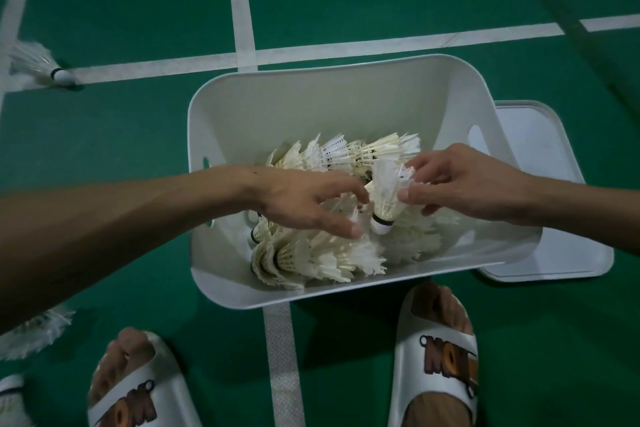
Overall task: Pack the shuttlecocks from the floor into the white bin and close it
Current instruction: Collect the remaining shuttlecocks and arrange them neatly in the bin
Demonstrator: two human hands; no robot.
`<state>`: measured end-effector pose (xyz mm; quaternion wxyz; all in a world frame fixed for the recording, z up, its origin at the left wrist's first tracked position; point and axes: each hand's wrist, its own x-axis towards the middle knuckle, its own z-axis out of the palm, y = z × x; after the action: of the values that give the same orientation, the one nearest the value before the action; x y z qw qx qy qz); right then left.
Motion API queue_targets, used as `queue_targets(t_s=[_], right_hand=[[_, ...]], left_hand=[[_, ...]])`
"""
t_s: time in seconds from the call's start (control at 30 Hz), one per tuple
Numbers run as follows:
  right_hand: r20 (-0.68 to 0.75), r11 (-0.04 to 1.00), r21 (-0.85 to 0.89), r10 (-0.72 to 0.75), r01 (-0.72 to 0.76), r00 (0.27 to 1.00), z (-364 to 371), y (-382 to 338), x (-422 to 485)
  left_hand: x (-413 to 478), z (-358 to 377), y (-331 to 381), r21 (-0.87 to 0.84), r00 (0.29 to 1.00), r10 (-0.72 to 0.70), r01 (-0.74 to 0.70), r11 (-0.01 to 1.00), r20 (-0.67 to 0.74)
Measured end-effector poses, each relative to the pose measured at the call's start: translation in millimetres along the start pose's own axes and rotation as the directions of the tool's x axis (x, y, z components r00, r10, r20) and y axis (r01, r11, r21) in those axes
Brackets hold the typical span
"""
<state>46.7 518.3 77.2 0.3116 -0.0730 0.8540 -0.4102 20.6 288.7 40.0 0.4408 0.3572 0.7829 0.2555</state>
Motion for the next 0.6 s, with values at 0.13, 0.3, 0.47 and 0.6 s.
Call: queue_targets(t_s=[0.13,0.3,0.47,0.6], right_hand=[[0.053,0.999,-0.032,0.016,-0.015,0.998,1,0,-4],[0.072,0.998,0.041,0.044,-0.047,0.996,10,6,-4],[0.162,0.998,-0.027,0.066,-0.062,0.985,16,7,-4],[0.173,0.994,-0.096,0.072,-0.056,0.982,15,3,-2]], left_hand=[[2,3,-1,-0.021,1.000,-0.003,0.003,1.000,-0.022],[6,6,2,0.126,0.999,0.042,-0.037,0.991,-0.033],[4,6,4,0.162,0.998,0.050,-0.044,0.986,-0.031],[1,4,5,0.167,1.000,0.018,-0.019,0.986,0.006]])
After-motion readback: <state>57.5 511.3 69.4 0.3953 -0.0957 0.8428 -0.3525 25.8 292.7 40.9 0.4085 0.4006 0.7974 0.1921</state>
